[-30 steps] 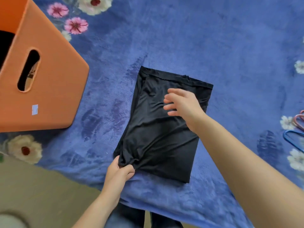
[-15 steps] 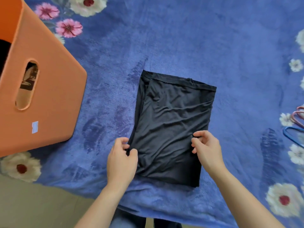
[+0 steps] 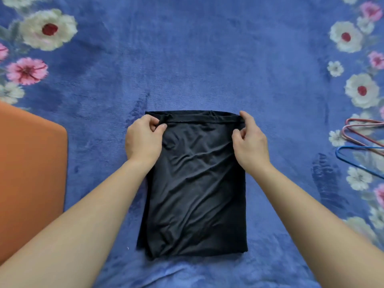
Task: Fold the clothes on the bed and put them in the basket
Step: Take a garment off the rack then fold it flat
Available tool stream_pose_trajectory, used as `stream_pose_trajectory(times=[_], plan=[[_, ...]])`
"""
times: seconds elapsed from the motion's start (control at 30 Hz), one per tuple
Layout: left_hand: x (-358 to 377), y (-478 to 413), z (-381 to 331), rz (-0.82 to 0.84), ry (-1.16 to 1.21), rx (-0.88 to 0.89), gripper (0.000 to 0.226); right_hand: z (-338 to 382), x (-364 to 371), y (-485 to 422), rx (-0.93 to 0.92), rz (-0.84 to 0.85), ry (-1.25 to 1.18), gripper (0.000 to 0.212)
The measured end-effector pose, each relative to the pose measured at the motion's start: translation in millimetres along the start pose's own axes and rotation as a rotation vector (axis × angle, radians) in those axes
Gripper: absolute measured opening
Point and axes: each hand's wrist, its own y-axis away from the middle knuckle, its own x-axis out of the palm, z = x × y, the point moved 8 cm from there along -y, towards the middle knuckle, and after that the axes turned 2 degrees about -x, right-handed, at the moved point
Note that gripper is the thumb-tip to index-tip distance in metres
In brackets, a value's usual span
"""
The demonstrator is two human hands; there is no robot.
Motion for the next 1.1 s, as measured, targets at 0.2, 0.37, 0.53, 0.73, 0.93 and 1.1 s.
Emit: stream_pose_trajectory(times=[0.2, 0.37, 0.53, 0.73, 0.93, 1.1], plan=[[-4.5, -4.7, 14.5, -0.018, 0.421, -0.039, 0.014, 8.9, -9.1, -48.1, -0.109, 0.042, 0.227, 0.02], [7.2, -18.4, 31.7, -0.031, 0.342, -0.025, 0.018, 11.5, -8.6, -60.2, -0.136, 0.009, 0.305, 0.021], [5.0, -25.6, 29.8, -0.067, 0.179, 0.08, 0.02, 13.9, 0.7, -62.1, -0.17, -0.018, 0.401, 0.024], [5.0, -31.3, 32.1, -0.1, 0.149, 0.066, 0.02, 18.4, 9.3, -63.5, -0.28, 0.0, 0.503, 0.02], [-12.3, -7.2, 21.1, -0.237, 0.066, 0.155, 0.022, 3.6, 10.6, -4.8, -0.221, -0.182, 0.23, 0.046], [26.1, 105.1, -13.5, -0.06, -0.172, 0.759, 0.039, -2.7, 54.1, 107.5, -0.409, -0.185, 0.293, 0.052]])
